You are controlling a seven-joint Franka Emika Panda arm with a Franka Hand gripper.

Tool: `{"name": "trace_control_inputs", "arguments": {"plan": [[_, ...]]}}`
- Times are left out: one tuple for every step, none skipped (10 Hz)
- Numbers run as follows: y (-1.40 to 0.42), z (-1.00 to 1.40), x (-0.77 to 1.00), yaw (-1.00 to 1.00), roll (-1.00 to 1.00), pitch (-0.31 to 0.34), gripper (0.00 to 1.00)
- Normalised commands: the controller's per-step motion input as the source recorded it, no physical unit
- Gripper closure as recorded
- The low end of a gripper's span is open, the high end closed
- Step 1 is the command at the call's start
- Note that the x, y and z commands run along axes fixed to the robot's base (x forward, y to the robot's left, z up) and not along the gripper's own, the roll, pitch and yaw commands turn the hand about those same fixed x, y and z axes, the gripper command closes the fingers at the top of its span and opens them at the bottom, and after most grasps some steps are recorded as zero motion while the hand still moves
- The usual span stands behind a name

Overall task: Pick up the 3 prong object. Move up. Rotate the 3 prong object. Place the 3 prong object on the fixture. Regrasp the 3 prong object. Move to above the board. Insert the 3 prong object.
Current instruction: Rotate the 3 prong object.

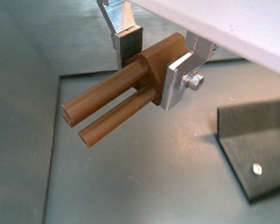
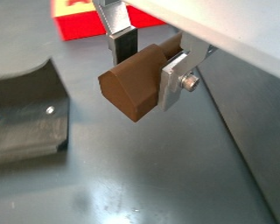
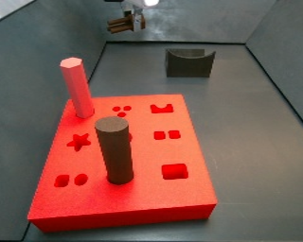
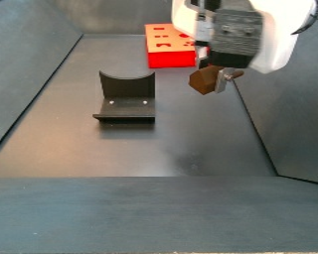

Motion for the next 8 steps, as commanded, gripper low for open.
{"name": "trace_control_inputs", "arguments": {"plan": [[0.02,-0.01,0.00,-1.00,-0.01,-0.003,1.00],[0.02,-0.01,0.00,-1.00,-0.01,-0.003,1.00],[0.02,-0.01,0.00,-1.00,-0.01,-0.003,1.00],[0.02,-0.01,0.00,-1.00,-0.01,-0.003,1.00],[0.02,-0.01,0.00,-1.00,-0.01,-0.003,1.00],[0.02,-0.01,0.00,-1.00,-0.01,-0.003,1.00],[0.02,-0.01,0.00,-1.00,-0.01,-0.003,1.00],[0.02,-0.01,0.00,-1.00,-0.01,-0.004,1.00]]}}
